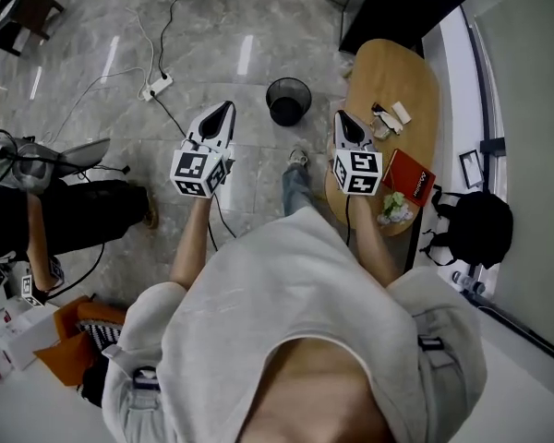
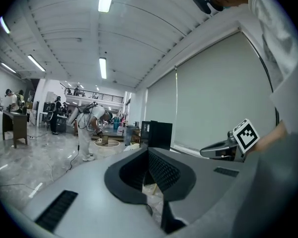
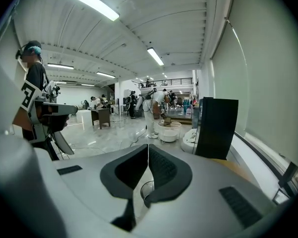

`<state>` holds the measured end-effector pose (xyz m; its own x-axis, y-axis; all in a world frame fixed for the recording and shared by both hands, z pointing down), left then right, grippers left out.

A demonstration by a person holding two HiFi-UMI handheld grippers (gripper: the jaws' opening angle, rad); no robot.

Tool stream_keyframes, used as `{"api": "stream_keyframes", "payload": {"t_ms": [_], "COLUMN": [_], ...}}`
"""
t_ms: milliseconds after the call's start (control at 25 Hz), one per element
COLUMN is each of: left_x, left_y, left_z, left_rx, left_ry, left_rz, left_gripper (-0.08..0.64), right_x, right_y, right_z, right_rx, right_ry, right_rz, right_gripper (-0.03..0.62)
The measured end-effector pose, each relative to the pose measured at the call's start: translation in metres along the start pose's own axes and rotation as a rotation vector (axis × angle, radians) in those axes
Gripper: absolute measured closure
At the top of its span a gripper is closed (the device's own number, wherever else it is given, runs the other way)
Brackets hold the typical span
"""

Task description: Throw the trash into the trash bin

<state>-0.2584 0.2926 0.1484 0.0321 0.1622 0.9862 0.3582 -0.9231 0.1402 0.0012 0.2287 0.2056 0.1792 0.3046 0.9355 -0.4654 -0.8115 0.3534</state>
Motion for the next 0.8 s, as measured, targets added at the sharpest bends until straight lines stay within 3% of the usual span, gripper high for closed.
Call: {"api": "stream_keyframes", "payload": {"t_ms": [160, 520, 800], "left_x": [-0.016, -0.049, -0.047], "left_y": [0.055, 0.189, 0.240], "left_z": [-0.027, -0.063, -0.088], "left_rx": [-0.031, -0.024, -0.063], "left_ry": [0.000, -0.003, -0.032], "left_rz": [-0.006, 0.001, -0.007], "left_gripper": [0.541, 0.541, 0.541], "right_x": [-0.031, -0.091, -0.108], "right_y": [0.060, 0.178, 0.242], "right_z": [0.025, 0.094, 0.112], "right_rx": [-0.042, -0.076, -0.128], "right_ry": [-0.018, -0.066, -0.081], "right_rz": [0.013, 0.020, 0.013], "right_gripper": [0.561, 0.561, 0.561]}}
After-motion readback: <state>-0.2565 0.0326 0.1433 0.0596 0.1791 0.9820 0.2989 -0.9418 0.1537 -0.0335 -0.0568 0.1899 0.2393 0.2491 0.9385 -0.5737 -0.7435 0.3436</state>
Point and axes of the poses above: the fingertips, and each gripper's own axes: y forward along the fingers, z to its right, x out of its underside, the point moved 3 cm from there along -y, backward along the fingers, and after that the axes turned 3 degrees about x, right-handed, at the moved point
